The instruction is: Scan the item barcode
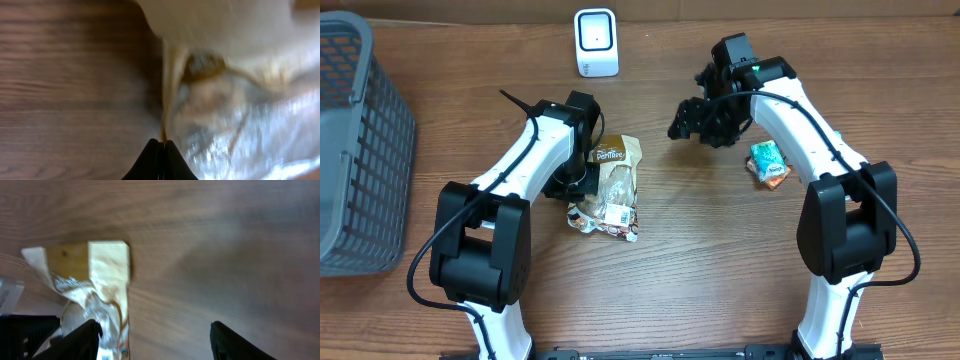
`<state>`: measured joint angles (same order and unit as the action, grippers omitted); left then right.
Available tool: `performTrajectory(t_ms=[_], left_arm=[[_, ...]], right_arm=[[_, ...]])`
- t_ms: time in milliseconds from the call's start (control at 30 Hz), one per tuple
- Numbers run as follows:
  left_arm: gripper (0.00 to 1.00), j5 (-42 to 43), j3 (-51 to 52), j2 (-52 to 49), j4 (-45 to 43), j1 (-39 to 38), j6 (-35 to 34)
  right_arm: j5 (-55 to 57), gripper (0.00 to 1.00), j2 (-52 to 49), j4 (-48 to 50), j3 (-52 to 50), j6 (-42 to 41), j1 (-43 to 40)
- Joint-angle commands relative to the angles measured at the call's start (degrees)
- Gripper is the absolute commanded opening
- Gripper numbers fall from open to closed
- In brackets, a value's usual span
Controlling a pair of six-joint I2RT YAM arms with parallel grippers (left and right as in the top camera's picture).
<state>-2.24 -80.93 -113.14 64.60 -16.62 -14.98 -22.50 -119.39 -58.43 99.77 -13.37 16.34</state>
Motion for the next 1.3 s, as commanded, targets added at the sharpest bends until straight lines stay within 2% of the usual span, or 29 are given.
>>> performTrajectory(t_ms=[0, 300, 733, 1000, 1267], left_arm=[[0.04, -3.7, 0.2, 0.4, -3.6, 0.3, -6.8], [0.04, -3.8, 0.2, 0.3, -15.3, 3.3, -10.8], [0.04, -2.6, 0.2, -1.0, -23.2, 4.2, -10.6], [0.04, 20.0, 0.2, -2.6, -32.1, 2.4, 1.0], [0.04, 30.5, 0.2, -2.6, -34.2, -3.8, 10.2]], right_arm=[[1.6, 0.68, 1.9, 4.1, 1.2, 4.5, 2.6], [5.2, 0.68, 1.9, 4.5, 1.2, 4.4, 4.1], [7.3, 0.69, 1.9, 2.6, 1.2, 4.2, 1.4], [7.2, 0.69, 1.9, 2.1, 1.2, 4.2, -0.7], [7.0, 0.69, 1.9, 1.6, 1.2, 4.2, -2.3]])
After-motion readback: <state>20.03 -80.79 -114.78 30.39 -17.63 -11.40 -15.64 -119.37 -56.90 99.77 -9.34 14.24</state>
